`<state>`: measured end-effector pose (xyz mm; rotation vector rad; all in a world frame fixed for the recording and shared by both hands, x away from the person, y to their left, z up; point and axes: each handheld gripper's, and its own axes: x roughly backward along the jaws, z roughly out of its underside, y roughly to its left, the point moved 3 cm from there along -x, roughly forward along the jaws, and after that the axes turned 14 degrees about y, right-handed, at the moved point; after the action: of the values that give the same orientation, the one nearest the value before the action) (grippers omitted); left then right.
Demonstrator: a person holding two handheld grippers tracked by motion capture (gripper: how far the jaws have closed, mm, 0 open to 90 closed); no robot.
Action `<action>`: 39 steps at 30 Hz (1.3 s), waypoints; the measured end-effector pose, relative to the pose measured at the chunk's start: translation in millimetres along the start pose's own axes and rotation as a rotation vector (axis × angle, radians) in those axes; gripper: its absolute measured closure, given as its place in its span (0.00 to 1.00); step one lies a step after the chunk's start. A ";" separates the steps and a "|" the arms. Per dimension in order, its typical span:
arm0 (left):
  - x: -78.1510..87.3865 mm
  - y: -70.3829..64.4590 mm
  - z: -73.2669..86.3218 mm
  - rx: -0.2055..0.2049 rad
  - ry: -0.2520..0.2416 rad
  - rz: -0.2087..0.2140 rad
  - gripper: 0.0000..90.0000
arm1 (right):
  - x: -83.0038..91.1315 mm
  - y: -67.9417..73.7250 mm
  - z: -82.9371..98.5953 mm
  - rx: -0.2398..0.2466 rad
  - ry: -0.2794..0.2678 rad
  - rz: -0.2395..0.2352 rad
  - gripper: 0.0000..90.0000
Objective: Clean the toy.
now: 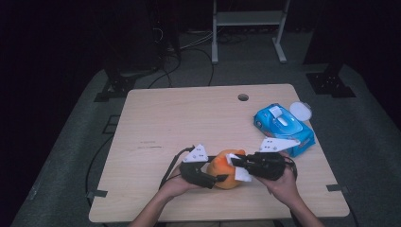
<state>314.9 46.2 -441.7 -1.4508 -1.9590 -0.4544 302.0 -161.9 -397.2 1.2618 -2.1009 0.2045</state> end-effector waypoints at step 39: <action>-21.5 -26.4 4.2 -0.203 -0.016 -0.038 0.27 | 5.8 -31.4 19.8 -0.074 0.087 0.052 0.89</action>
<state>292.6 24.8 -456.6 -1.5466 -2.0032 -0.6770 317.2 -191.3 -414.9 1.1359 -2.0489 0.1992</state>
